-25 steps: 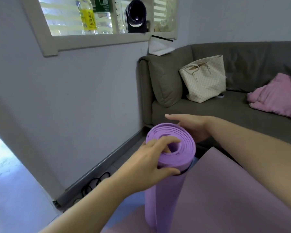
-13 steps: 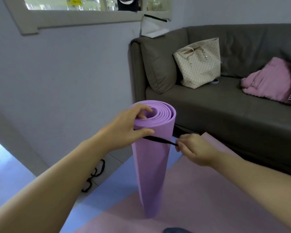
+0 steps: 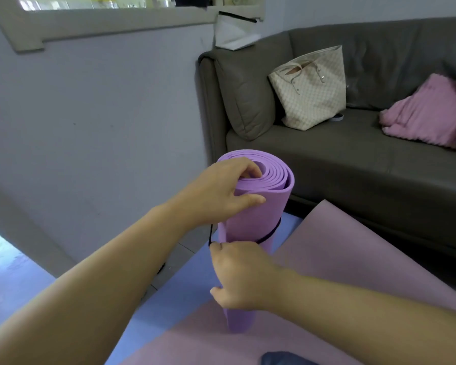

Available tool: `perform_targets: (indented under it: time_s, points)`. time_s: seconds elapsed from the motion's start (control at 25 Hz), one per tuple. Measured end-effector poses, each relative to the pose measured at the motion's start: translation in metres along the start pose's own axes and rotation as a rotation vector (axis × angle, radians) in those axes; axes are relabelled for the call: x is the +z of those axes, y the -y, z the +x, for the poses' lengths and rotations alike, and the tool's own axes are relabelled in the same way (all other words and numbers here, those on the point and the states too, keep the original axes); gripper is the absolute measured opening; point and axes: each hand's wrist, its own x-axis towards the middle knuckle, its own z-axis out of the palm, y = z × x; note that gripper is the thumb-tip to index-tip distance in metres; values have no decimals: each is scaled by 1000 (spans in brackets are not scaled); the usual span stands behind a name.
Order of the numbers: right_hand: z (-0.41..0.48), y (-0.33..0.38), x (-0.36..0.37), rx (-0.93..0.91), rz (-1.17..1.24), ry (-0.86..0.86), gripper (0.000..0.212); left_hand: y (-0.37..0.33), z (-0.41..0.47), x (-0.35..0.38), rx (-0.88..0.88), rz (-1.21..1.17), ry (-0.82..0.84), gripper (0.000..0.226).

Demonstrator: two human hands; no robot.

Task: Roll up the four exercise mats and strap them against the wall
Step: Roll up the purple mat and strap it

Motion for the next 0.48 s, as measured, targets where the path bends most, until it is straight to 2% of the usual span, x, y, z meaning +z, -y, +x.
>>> perform_targets:
  time_s: [0.08,0.12,0.16,0.24,0.32,0.4,0.48]
  points:
    - [17,17,9,4,-185,181,26,-2,0,1,5,-3,4,33]
    - [20,21,17,26,-195,203,17,0,-1,-3,-6,-9,3,31]
    - [16,21,26,35,-134,168,8,6,-5,-8,-31,-22,2,30]
    - [-6,7,41,43,39,57,20,21,-16,-23,-111,-58,-3,30]
    - [-30,-28,49,-20,195,-62,23,31,-30,-34,-171,-105,-9,34]
    - [-38,-66,51,-81,151,-158,30,28,-36,-33,-152,-100,27,40]
    - [-29,-97,48,-249,-2,-213,34,21,-36,-29,-114,-57,70,46]
